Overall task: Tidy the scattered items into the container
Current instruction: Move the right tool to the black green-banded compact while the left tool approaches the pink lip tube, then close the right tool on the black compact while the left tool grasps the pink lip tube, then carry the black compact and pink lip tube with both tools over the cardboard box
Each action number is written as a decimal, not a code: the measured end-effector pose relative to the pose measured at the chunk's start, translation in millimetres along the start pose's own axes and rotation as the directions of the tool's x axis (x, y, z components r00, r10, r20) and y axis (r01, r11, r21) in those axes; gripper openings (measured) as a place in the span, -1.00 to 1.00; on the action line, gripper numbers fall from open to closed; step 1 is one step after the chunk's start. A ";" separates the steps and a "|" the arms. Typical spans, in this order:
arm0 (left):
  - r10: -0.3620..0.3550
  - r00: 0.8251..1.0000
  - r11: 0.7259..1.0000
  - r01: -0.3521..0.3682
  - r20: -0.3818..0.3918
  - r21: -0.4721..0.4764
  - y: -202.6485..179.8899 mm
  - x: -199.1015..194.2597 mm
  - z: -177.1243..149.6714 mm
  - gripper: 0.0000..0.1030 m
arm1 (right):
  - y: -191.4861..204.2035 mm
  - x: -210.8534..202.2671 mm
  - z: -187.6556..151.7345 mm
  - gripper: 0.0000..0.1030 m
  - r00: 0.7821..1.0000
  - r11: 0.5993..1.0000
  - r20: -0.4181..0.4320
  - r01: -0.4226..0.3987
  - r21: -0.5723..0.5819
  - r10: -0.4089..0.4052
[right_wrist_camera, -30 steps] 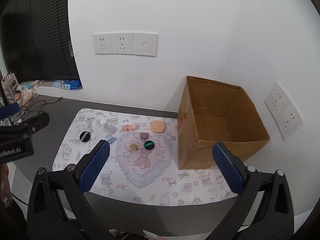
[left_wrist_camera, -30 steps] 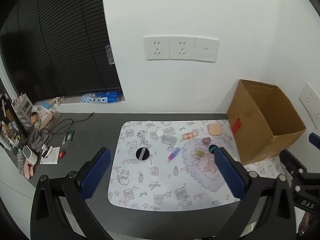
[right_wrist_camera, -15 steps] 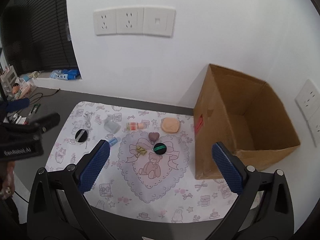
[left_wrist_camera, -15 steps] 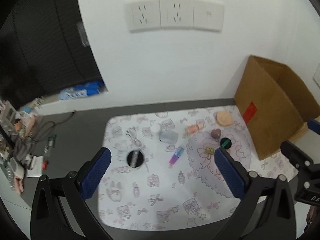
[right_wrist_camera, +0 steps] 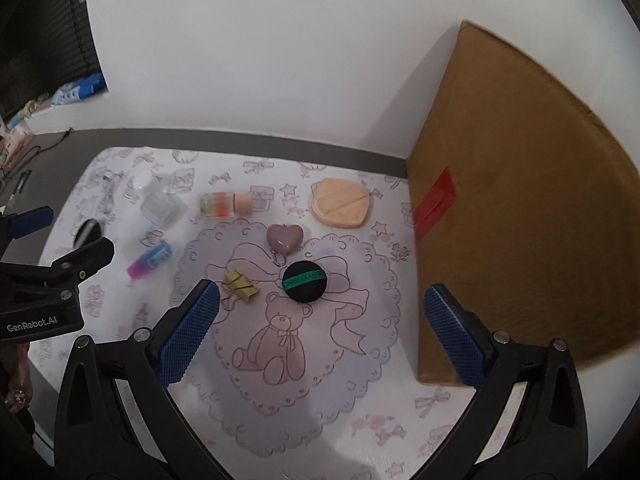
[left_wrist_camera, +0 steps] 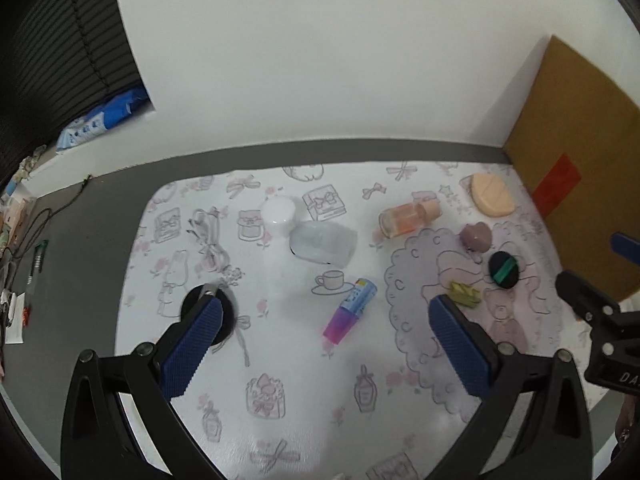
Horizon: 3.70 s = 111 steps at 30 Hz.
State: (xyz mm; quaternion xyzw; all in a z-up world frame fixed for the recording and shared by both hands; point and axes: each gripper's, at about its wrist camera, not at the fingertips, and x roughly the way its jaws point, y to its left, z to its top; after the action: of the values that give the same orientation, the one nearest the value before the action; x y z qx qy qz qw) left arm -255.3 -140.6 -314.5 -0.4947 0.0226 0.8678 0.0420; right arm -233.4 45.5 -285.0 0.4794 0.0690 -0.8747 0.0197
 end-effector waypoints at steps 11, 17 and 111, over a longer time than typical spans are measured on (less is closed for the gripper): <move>-0.015 0.998 1.000 0.016 -0.062 0.018 -9.1 62.8 -6.4 1.00 | 1.7 82.5 -10.5 0.98 0.997 1.000 -0.078 -0.013 0.024 0.015; -0.017 0.998 1.000 0.018 -0.060 0.014 -10.6 76.8 -8.6 1.00 | -2.0 103.3 -16.1 0.98 0.995 0.999 -0.103 -0.009 0.033 0.013; -0.047 0.940 0.999 0.035 0.338 0.041 5.7 -264.0 17.8 -0.64 | 21.6 -228.6 42.4 -0.40 0.967 0.998 0.248 -0.057 0.001 0.055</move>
State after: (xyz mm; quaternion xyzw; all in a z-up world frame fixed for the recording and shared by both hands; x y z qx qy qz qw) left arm -137.3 -158.2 -78.3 -0.3374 0.0196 0.9384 0.0718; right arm -143.3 11.0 -72.3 0.3684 0.0489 -0.9270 0.0506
